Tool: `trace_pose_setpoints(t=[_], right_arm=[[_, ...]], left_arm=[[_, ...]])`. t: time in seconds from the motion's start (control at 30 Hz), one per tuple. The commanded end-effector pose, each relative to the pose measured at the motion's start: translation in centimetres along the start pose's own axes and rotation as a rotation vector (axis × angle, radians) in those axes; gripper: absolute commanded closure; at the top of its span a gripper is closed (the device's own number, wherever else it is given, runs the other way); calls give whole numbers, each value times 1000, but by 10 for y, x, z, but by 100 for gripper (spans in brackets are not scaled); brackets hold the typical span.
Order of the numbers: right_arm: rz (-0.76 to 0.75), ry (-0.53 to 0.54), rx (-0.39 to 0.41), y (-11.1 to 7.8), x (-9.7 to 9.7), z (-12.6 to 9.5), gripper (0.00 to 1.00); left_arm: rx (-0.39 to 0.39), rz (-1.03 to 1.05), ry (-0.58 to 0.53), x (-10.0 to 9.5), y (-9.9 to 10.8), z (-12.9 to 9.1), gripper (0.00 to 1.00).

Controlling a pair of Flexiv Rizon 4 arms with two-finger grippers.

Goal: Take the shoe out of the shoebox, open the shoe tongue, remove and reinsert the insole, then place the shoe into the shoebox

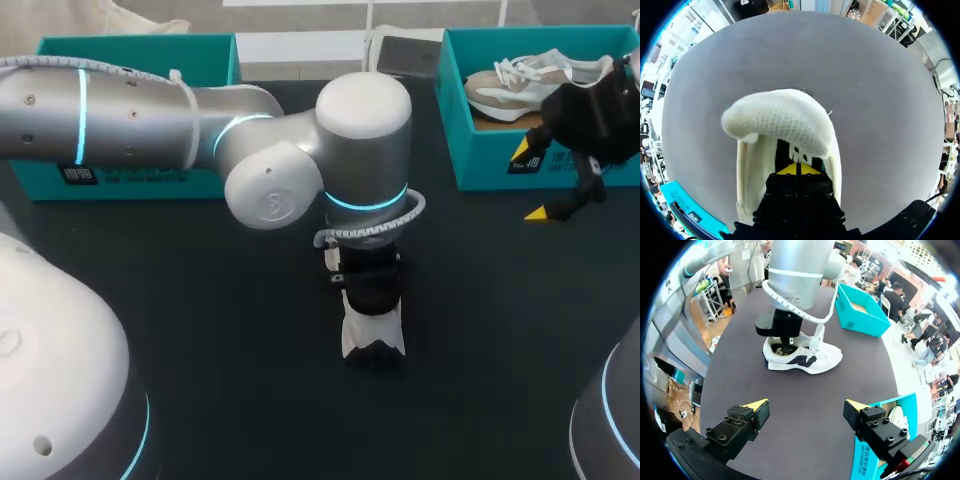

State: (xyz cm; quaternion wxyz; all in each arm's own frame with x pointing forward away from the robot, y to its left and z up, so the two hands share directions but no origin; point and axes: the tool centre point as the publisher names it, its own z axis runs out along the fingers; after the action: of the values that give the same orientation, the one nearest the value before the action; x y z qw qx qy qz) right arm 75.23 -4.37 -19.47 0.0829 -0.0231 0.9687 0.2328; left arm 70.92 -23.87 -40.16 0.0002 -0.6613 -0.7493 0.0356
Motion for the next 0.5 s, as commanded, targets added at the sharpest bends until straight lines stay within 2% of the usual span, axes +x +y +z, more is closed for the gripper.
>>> trace_pose_setpoints(t=[0.03,0.27,0.5], right_arm=[[1,0,4,0,0,1,0],[1,0,4,0,0,1,0],[1,0,4,0,0,1,0]], left_arm=[[-23,0,-17,-4,-3,23,100],[-18,-39,-58,-12,1,43,100],[3,-79,-96,-24,6,43,100]])
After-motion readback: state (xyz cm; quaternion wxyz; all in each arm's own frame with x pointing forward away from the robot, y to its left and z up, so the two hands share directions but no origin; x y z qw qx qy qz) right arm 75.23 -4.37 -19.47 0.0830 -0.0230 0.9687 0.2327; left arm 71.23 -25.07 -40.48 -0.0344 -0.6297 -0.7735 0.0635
